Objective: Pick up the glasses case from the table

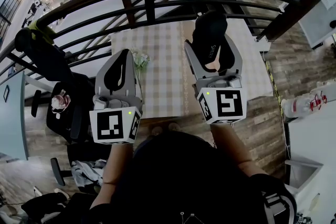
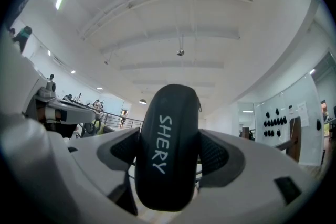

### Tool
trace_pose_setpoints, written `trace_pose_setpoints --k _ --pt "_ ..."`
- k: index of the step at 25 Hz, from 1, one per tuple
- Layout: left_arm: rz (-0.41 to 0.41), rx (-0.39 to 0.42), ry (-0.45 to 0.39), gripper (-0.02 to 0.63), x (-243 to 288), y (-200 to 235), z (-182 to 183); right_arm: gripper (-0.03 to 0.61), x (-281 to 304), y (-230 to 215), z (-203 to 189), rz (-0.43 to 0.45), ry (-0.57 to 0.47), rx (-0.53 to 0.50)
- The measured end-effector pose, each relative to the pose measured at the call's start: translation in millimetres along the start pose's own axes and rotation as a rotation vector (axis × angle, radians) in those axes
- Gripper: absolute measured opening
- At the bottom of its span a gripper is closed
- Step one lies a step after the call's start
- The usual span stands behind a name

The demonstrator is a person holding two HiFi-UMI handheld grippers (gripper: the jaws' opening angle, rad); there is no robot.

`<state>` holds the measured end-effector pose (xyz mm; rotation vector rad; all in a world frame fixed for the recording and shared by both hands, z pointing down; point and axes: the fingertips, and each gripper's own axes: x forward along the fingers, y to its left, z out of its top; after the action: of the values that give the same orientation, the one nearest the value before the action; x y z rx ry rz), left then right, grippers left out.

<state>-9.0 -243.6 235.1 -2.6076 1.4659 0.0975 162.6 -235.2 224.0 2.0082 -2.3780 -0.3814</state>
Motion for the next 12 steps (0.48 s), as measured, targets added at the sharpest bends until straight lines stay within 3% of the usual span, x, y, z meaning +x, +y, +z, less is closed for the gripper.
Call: trace_pose_setpoints --k 12 --pt "0.006 0.004 0.01 0.012 1.2 -6.7 -0.8 0.339 -1.6 -5.5 -3.9 0.007 0.008 0.013"
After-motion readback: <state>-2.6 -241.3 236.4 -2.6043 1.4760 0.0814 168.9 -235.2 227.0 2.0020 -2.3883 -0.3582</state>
